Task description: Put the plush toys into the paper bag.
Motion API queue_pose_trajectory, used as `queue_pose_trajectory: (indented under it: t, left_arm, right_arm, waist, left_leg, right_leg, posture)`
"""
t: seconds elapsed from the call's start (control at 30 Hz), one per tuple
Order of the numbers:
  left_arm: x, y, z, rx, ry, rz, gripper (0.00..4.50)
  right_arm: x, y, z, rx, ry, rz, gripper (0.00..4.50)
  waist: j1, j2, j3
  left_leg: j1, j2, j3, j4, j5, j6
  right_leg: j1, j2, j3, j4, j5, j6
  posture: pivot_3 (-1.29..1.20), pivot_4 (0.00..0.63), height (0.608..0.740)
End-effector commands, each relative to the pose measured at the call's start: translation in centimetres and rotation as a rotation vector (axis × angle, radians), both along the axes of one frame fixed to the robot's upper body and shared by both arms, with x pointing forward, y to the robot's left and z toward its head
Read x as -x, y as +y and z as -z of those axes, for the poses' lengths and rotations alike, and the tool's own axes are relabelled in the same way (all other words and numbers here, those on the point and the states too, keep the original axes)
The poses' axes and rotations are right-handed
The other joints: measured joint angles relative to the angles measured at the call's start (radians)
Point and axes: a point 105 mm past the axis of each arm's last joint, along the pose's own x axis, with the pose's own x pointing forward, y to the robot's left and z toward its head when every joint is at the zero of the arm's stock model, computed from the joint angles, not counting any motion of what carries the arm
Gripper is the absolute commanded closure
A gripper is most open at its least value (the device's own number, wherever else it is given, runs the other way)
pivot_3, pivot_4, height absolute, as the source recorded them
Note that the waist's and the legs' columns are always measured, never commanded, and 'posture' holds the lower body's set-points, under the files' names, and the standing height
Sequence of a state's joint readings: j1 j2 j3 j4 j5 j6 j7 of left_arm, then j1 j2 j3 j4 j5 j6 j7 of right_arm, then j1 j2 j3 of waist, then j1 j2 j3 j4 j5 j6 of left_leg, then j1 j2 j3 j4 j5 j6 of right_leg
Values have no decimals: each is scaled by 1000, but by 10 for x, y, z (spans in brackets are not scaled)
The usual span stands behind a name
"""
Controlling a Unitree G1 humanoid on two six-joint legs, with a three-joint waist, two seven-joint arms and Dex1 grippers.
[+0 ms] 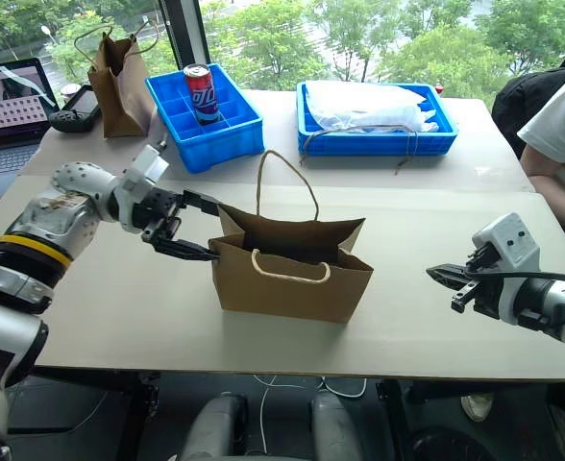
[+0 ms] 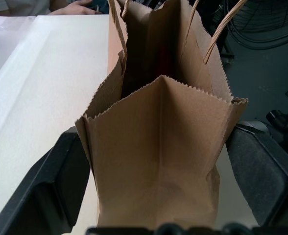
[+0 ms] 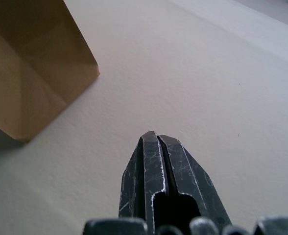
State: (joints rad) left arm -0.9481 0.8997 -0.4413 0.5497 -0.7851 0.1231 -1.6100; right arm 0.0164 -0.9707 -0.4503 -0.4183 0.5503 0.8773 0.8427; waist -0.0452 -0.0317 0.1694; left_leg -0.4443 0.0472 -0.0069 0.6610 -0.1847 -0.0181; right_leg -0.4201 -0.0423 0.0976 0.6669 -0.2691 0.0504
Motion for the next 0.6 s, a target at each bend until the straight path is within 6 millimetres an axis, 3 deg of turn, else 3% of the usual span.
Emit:
queue_pose_trajectory:
  t: [0.03,0.2,0.3,0.47,0.6]
  left_arm:
    - [11,25,-19,58,14,-84,94]
    - [13,64,-8,139,14,-377,94]
    - [27,81,32,75,97,-531,94]
    - [32,93,69,-27,87,-736,94]
    - [27,89,72,0,42,-799,94]
  right_arm:
    - [-1,2,-5,-13,-74,-25,4500]
    - [3,16,-8,-111,-168,-79,4500]
    - [9,19,-9,-138,-207,-105,4500]
    - [12,13,-7,-116,-262,-100,4500]
    - [13,10,-2,-107,-263,-94,4500]
  waist:
    - [1,0,0]
    - [4,0,0]
    - [4,1,0]
    - [12,1,0]
    - [24,1,0]
  left_leg:
    - [0,0,0,0,0,0]
    - [0,0,0,0,0,0]
    - [1,1,0,0,0,0]
    - [2,1,2,-1,0,0]
    - [4,2,4,0,1,-1]
  right_leg:
    - [0,0,0,0,0,0]
    - [0,0,0,0,0,0]
    - [1,0,0,0,0,0]
    - [1,-1,0,0,2,-4]
    - [2,-1,0,-1,-1,1]
  posture:
    - [0,150,715]
    - [0,150,715]
    - [0,150,715]
    - [0,150,715]
    - [0,150,715]
